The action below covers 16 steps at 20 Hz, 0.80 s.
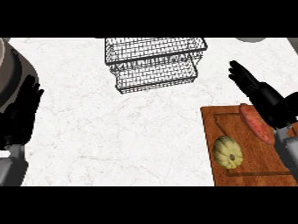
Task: Pick the sweet potato from the cutting board and place it in the tiered basket
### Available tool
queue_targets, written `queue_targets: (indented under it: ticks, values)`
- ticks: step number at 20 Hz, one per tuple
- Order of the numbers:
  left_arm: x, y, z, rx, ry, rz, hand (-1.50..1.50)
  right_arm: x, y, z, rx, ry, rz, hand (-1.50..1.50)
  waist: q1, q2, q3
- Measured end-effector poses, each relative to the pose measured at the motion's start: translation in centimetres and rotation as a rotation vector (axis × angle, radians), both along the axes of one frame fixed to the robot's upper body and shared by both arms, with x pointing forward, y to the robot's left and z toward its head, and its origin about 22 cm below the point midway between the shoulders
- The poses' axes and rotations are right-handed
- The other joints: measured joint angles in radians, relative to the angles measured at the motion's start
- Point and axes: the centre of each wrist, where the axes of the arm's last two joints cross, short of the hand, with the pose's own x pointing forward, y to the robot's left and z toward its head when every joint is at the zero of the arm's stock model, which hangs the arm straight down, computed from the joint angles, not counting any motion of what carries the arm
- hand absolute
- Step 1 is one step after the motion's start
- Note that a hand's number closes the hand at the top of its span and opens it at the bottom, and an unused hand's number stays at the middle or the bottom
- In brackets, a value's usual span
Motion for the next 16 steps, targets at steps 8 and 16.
queue_targets:
  ticks: [8, 16]
  values:
    - [-0.5, -5.3, -2.1, 0.019, -0.02, -0.298, 0.0, 2.1, 1.3, -1.3, 0.008, 0.065, -0.082, -1.5, 0.022, 0.009, -0.022]
    - [-1.0, -7.4, -4.3, -0.006, -0.003, -0.405, 0.0, 1.9, 1.7, -2.6, 0.111, -0.027, -0.074, -1.5, 0.018, 0.007, -0.023]
